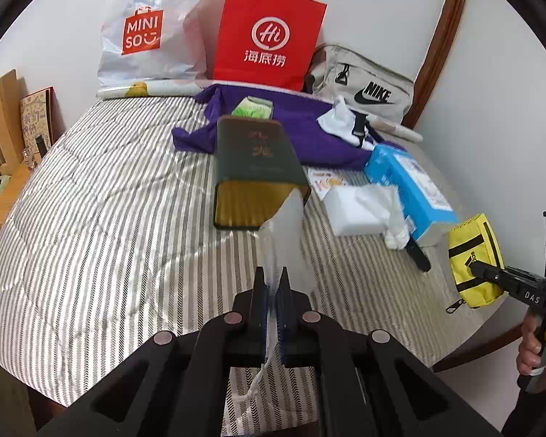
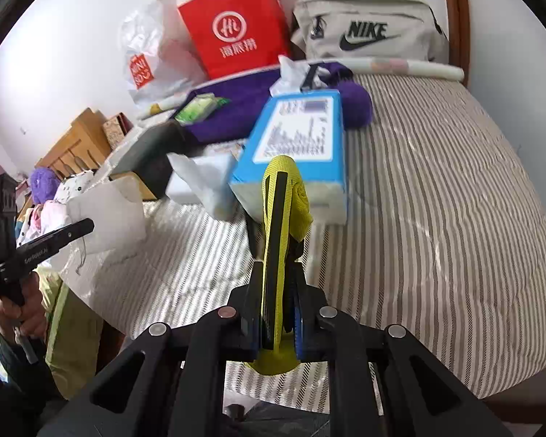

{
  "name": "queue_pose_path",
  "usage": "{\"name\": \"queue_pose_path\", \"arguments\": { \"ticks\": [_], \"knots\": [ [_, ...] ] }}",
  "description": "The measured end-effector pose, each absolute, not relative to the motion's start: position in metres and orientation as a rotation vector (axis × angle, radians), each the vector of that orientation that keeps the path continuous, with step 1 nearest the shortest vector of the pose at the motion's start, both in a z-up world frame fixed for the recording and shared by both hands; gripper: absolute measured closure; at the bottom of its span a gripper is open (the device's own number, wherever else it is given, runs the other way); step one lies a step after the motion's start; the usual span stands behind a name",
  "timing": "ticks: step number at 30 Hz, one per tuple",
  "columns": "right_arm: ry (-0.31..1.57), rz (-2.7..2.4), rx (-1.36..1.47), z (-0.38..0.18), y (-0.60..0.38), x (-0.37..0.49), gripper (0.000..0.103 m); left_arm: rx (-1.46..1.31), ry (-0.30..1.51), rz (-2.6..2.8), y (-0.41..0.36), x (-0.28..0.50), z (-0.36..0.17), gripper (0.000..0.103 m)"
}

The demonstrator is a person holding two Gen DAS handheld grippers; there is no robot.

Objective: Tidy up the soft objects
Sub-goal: 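Carry the yellow pouch with the right tool to the towel while the left carries the plastic bag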

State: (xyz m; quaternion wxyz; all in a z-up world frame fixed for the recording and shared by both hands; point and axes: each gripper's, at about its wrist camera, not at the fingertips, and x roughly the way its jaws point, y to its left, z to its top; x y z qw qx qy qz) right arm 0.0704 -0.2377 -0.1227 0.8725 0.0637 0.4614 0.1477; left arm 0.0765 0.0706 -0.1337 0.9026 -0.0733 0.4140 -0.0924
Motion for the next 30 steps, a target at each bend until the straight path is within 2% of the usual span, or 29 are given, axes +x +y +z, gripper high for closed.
{"name": "queue_pose_path", "arguments": {
  "ticks": [19,30],
  "knots": [
    [0.888,0.409,0.132,-0.075,-0.231,0.08,0.09,-0.181,0.768,-0.216,0.076,0.081,-0.082,0.099],
    [0.837,0.433,0.116,-0.042,-0.226,0.135,0.09,-0.155,0.743,-0.21,0.075,0.118,-0.052,0.099]
  ]
}}
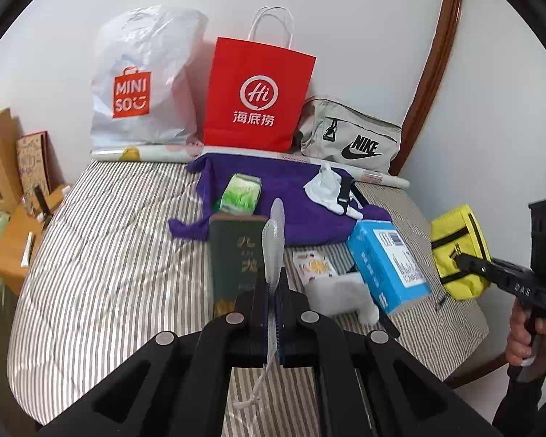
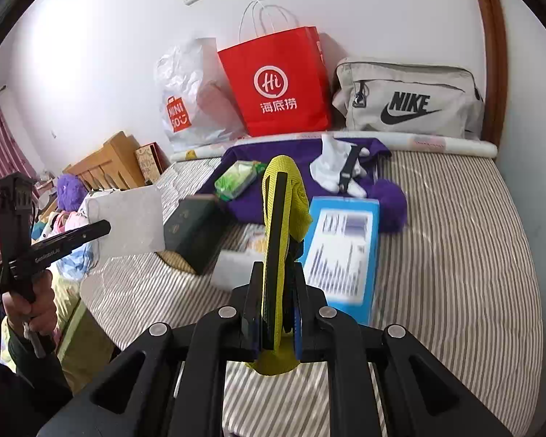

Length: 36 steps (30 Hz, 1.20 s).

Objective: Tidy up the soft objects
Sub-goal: 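Carry the yellow pouch with the right tool to the towel while the left carries the plastic bag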

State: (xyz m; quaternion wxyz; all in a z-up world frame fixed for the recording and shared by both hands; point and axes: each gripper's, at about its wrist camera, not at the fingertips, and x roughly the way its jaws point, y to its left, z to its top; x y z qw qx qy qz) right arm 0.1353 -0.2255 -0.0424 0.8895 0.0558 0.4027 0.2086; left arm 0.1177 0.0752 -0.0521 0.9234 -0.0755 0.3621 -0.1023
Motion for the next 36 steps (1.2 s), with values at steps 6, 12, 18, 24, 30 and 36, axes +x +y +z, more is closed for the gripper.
{"name": "queue_pose_path", "arguments": {
  "ticks": [6,12,18,24,30,36],
  "knots": [
    [0.831,0.407,0.089,-0.038,-0.218,0.185,0.09,-0.148,0.751,-0.224,0.072,0.159,-0.045,0.099],
    [0.839,0.408,0.087,-0.036,-0.214,0.243,0.09,-0.179,0.768,-0.251,0.07,0.204,-0.041,0.099],
    [0.888,0.446,0.093,-0.047,-0.204,0.291,0.09,-0.182,0.779,-0.258,0.065,0.244,-0.046,0.099],
    [0.955,0.503,0.113,-0.071,-0.188,0.331,0.09,-0.192,0.831,-0.281,0.057,0.287,-0.062,0.099],
    [1.01,0.525,0.104,-0.094,-0.174,0.359,0.09,-0.22,0.873,-0.327,0.049,0.318,-0.077,0.099],
    [1.038,0.546,0.114,-0.104,-0.169,0.38,0.09,-0.226,0.897,-0.339,0.045,0.34,-0.085,0.099]
  ]
}}
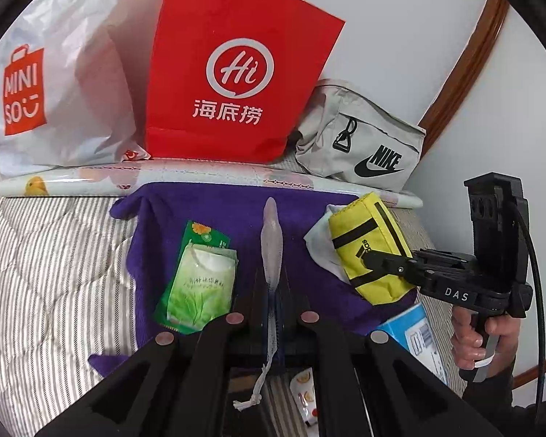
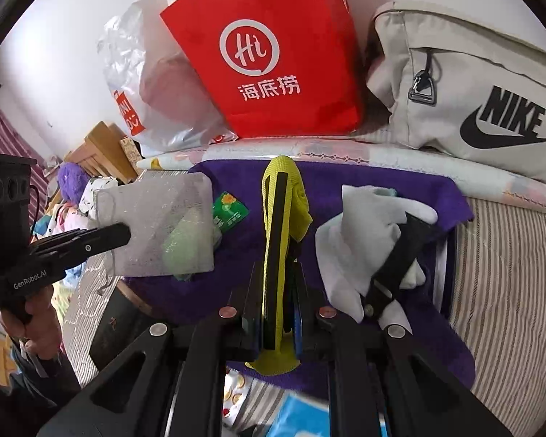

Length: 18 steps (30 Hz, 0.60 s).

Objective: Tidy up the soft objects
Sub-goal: 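Carry the yellow pouch with the right tool to the towel while the left carries the plastic bag, then open both tools to drop the pouch and plastic bag on the towel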

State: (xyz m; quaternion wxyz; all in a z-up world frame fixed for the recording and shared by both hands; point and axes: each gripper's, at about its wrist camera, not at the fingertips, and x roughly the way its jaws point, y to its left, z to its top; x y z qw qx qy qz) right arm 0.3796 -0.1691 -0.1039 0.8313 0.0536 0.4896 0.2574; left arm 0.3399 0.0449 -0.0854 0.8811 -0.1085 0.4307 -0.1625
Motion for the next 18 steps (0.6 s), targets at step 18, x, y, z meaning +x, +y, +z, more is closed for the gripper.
{"name": "queue_pose_path", "arguments": {
  "ticks": [18],
  "knots": [
    [1.171,0.533,0.092,-0.141,-0.174,0.408,0.085,-0.21,1.068,-0.342,0.031,0.393,-0.138,0.099]
  ]
}}
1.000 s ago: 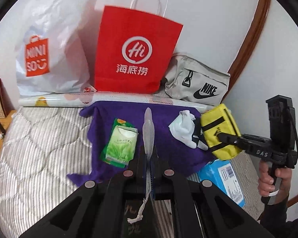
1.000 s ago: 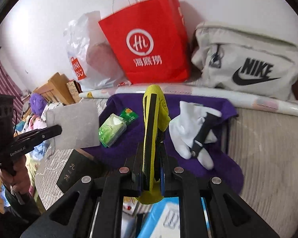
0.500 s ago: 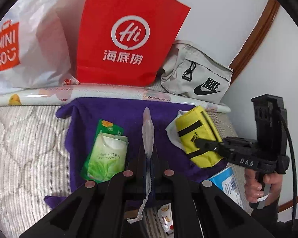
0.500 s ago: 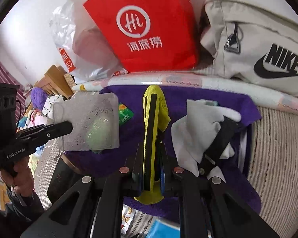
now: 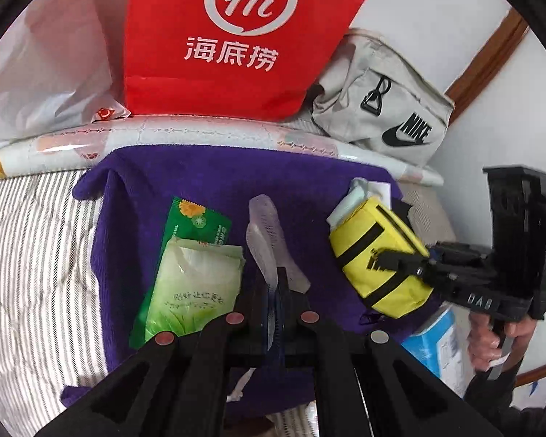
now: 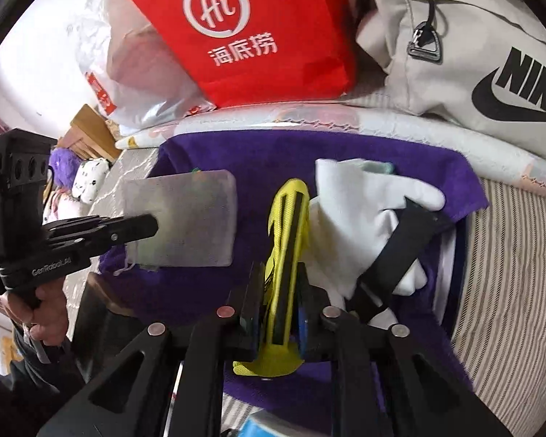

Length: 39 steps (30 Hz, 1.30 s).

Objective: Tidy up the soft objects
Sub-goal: 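Open both tools to drop the pouch and plastic bag on the towel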

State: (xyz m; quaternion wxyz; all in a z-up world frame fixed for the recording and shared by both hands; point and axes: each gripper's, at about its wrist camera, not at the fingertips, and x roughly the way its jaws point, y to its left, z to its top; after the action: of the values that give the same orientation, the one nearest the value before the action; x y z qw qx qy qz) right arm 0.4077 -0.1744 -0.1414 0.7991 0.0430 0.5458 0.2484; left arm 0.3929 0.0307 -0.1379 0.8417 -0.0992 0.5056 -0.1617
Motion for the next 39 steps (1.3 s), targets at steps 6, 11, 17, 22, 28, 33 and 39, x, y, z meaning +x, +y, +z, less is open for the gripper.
{"name": "queue_pose_path", "arguments": {
  "ticks": [6,11,17,22,28,33,39],
  "knots": [
    [1.179,0.489,0.061,-0.143,-0.18,0.412,0.075,-0.198,1.071,-0.313,0.036,0.397,-0.139,0.096],
    [1.167,0.459,0.068,-0.135,-0.187,0.404,0.05,-0.208,1.051,-0.301,0.042,0.39,-0.131,0.083],
    [1.108,0.395,0.002,-0.12,-0.188,0.389,0.048,-0.129,1.026,-0.218,0.048,0.373,-0.118,0.062],
    [1.059,0.391,0.101,-0.1,-0.203,0.371,0.048,-0.1,0.986,-0.182,0.052,0.344,-0.104,0.051],
    [0.993,0.371,0.128,-0.074,-0.208,0.335,0.048,-0.092,0.963,-0.218,0.045,0.303,-0.092,0.05],
    [0.959,0.367,0.106,-0.059,-0.209,0.297,0.048,-0.035,0.913,-0.316,0.02,0.265,-0.085,0.05],
    [0.937,0.367,0.1,-0.055,-0.216,0.248,0.048,0.015,0.924,-0.44,-0.011,0.223,-0.087,0.05]
  ]
}}
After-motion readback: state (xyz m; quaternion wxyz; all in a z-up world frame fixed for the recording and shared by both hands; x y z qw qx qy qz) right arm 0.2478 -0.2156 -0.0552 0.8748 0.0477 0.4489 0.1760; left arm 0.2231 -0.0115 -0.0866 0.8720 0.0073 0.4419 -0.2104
